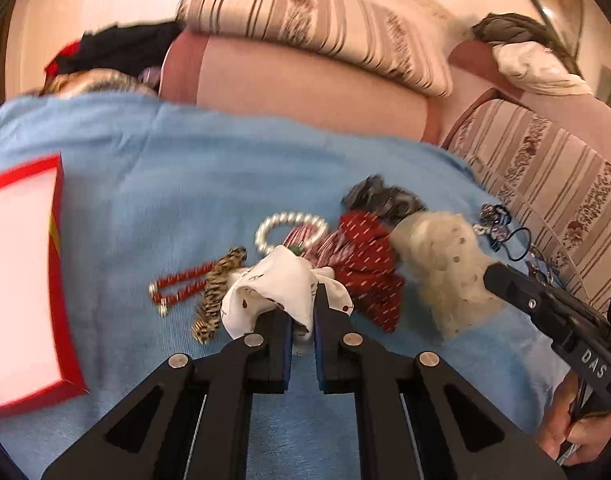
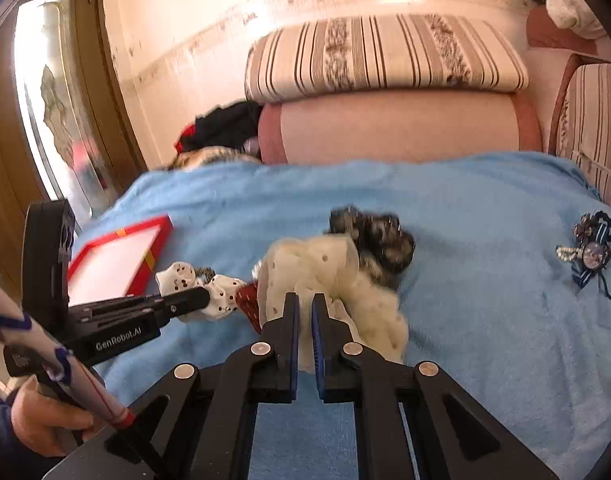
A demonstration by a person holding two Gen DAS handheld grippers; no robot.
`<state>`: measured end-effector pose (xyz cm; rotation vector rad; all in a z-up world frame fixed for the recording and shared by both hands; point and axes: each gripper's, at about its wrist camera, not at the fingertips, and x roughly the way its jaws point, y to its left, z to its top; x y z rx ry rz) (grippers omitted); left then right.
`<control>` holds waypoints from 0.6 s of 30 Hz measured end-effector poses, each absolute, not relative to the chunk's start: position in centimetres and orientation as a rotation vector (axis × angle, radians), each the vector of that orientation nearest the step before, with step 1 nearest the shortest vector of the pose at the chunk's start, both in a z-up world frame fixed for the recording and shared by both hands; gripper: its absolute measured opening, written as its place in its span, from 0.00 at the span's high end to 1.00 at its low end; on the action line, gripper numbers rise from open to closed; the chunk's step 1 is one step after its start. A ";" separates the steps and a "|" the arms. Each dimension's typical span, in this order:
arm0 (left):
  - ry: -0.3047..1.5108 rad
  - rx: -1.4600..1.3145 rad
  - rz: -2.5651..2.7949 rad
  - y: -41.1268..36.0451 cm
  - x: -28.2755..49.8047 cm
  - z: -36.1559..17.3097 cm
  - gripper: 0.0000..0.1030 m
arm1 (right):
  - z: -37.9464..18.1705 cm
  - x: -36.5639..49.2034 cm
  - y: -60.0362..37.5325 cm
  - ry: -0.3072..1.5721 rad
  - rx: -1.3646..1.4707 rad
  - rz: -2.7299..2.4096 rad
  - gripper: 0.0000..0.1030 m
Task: Organize jewelry
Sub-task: 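Carry both scrunchies into the red box and open both tools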
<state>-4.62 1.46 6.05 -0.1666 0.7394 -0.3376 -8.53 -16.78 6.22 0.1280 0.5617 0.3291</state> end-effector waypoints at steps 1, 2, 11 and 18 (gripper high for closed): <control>0.713 -0.164 -0.344 1.5 -4.9 6.6 0.92 | 6.5 -8.7 -16.9 0.550 0.135 0.331 0.93; 0.688 -0.161 -0.351 1.5 -5.3 7.2 0.92 | 6.7 -8.8 -17.1 0.539 0.141 0.331 0.93; 0.616 -0.094 -0.349 1.0 -6.0 9.0 0.92 | 5.5 -7.5 -16.9 0.658 0.176 0.373 0.93; 0.608 -0.093 -0.329 1.8 -6.3 9.2 0.92 | 4.3 -7.1 -16.2 0.721 0.145 0.377 0.48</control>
